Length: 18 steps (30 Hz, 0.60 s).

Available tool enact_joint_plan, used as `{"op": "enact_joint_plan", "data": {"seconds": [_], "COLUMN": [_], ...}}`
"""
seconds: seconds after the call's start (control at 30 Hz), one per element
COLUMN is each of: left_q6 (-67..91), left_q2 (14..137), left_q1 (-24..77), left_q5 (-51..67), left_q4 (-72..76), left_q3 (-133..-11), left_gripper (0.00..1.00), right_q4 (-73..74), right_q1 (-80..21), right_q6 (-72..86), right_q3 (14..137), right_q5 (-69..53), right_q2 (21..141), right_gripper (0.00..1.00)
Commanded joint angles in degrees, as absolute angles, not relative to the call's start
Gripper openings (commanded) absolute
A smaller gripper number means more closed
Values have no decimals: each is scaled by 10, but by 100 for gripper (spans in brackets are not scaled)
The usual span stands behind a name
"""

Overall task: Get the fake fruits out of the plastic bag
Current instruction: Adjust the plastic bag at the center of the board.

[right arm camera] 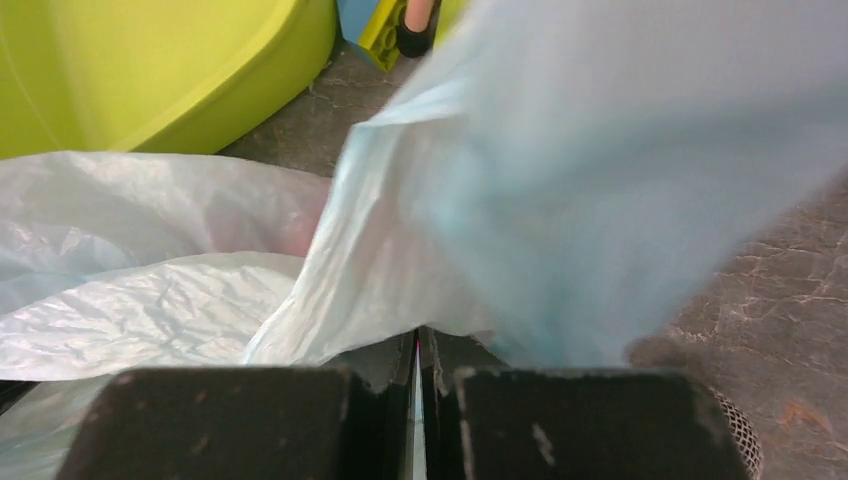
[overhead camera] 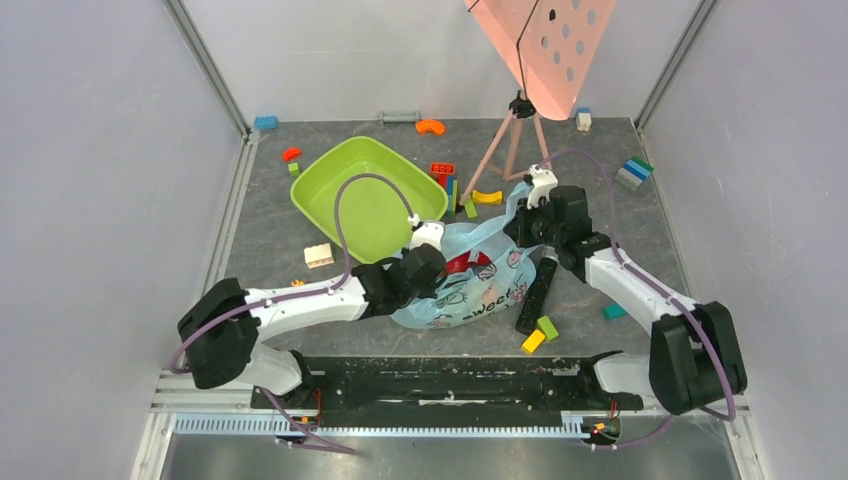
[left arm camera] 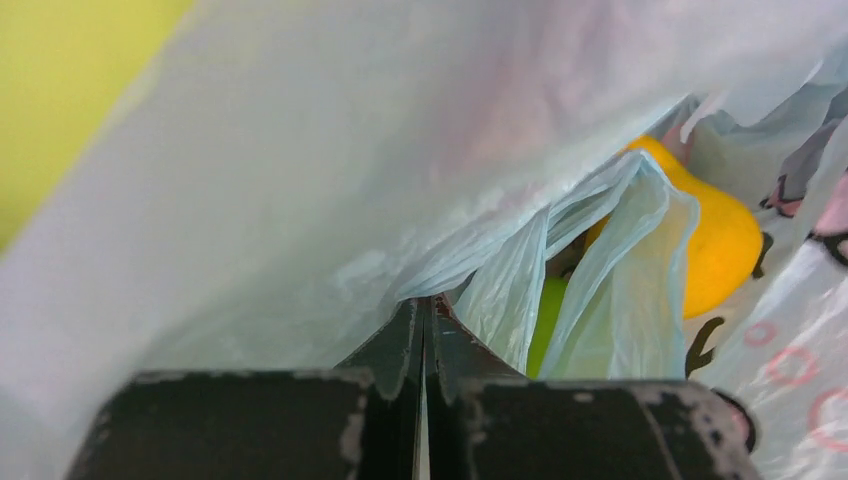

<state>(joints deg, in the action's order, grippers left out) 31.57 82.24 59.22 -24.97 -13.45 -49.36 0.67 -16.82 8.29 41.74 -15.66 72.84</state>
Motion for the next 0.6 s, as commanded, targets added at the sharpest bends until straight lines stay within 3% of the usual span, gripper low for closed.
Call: {"op": "enact_joint_plan", "data": {"seconds": [0.0,0.57], "left_q6": [334,362], "left_q2": [772,646], "left_q1": [591,591], "left_q5": [-238,-251], "left_q4": [-76,-49], "left_q3": [-438,-266], "left_gripper": [2,2], "right_q4": [-48,-74], "right_q1": [-156,-87], "right_q6": [85,89], "right_q3": [413,404], "right_q5": [-159,-126], "right_q2": [764,826], "right_gripper": [0,0]}}
